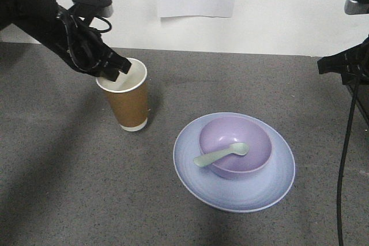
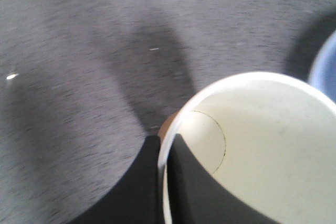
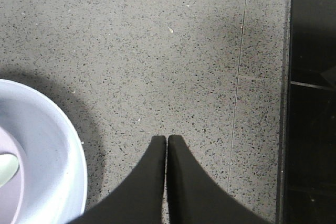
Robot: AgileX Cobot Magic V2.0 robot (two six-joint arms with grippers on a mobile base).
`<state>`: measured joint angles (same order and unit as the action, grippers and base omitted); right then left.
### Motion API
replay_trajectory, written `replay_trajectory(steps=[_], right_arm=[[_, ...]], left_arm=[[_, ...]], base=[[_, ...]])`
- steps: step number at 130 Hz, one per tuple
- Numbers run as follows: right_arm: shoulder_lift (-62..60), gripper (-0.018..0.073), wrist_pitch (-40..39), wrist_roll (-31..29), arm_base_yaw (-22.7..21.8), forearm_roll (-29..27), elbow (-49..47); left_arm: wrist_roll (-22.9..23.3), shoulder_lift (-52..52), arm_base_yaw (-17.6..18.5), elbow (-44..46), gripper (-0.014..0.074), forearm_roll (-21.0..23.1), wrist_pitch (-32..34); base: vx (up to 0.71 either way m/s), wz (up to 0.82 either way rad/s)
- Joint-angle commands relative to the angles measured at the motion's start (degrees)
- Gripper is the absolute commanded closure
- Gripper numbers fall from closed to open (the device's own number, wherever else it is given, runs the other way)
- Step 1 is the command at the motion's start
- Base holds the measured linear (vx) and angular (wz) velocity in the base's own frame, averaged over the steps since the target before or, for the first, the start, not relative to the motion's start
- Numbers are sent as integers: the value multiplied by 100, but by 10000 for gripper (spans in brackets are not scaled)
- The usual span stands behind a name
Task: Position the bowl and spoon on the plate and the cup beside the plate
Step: 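Grip the cup rim with the left gripper and slide it beside the plate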
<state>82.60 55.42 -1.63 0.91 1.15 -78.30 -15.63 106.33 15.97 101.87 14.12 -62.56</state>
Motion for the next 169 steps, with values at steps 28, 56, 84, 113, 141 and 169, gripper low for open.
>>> replay_trajectory(steps=[28, 56, 84, 113, 141, 169], right_arm=[[-204, 565, -249, 14, -31, 47, -180], [-204, 565, -249, 14, -31, 47, -180], [-204, 565, -249, 14, -31, 47, -180], [-204, 565, -249, 14, -31, 47, -180], [-204, 565, -249, 14, -31, 47, -180], [-204, 565, -249, 14, -31, 47, -180]], left_arm=[[135, 2, 609, 416, 604, 101, 266], [216, 194, 779, 474, 604, 102, 261], [216, 227, 829, 474, 604, 103, 279], [255, 227, 829, 474, 589, 103, 279], [255, 227, 829, 474, 484, 99, 252], [255, 219, 829, 474, 364, 99, 235]], base=[[0, 0], [0, 0], [0, 0], [0, 0], [0, 0], [0, 0]])
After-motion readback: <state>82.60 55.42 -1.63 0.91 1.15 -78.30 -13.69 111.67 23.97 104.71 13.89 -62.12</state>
